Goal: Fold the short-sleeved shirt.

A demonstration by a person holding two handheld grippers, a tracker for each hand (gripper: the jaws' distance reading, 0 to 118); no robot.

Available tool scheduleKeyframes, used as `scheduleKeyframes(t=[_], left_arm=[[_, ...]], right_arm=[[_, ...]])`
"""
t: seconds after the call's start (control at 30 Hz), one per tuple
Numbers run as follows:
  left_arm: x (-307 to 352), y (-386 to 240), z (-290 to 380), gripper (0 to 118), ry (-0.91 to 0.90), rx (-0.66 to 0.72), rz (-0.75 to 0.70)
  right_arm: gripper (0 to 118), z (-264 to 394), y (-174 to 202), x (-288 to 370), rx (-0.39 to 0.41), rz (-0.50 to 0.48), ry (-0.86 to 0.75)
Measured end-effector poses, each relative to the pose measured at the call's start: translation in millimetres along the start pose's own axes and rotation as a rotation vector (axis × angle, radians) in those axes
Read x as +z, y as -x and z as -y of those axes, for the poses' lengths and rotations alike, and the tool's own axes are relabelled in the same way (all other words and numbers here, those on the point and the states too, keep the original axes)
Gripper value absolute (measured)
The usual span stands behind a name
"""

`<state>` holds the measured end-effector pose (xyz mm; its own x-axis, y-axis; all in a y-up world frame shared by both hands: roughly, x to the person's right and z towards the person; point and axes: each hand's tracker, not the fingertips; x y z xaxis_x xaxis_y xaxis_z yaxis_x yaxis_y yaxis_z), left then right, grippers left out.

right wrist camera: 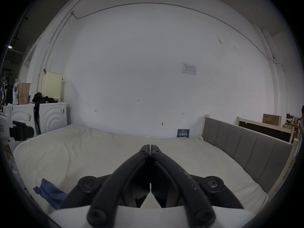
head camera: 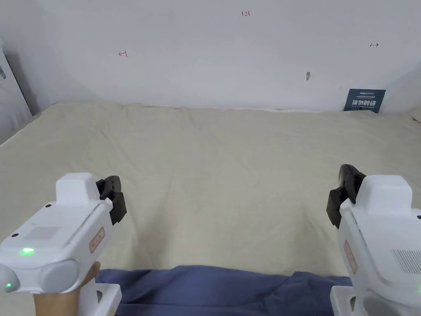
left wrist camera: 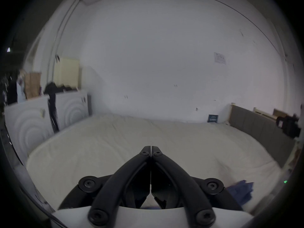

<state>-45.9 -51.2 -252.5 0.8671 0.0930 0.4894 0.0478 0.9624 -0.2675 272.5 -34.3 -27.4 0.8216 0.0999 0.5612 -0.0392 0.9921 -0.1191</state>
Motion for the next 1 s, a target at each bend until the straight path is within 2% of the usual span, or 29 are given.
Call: scheduleKeyframes(t=[0.13,0.23,0.43,0.6,0.67,0.7,0.73,0.77,0.8,0.83,0.87,1.0], left_arm=[[-19,44,6,0,0.203,0.25,0.164],[-30,75,18,0,0.318,0.38,0.252],[-55,140,59,0,0.55,0.471,0.259],[-69,182,96,0,0.667,0.478,0.227],[-75,191,110,5,0.699,0.487,0.231],[-79,196,118,11,0.715,0.498,0.219],[-83,200,125,28,0.748,0.52,0.225],[-87,202,131,63,0.769,0.54,0.218],[-91,203,138,87,0.798,0.551,0.221],[-95,203,144,104,0.815,0.544,0.227],[-96,203,148,110,0.818,0.537,0.229],[-105,203,166,101,0.858,0.529,0.216]], right_arm=[[1,2,2,-4,0.002,-0.009,0.014],[1,5,5,-9,0.008,-0.012,0.03],[1,12,14,-20,0.017,-0.019,0.072],[1,21,24,-32,0.027,-0.022,0.104],[1,26,29,-37,0.033,-0.022,0.121],[1,27,32,-40,0.036,-0.024,0.131],[1,30,34,-43,0.038,-0.028,0.142],[1,33,36,-45,0.04,-0.032,0.152],[1,35,38,-48,0.043,-0.035,0.161],[1,37,40,-50,0.047,-0.036,0.171],[1,39,42,-52,0.05,-0.038,0.18],[1,44,44,-58,0.06,-0.04,0.209]])
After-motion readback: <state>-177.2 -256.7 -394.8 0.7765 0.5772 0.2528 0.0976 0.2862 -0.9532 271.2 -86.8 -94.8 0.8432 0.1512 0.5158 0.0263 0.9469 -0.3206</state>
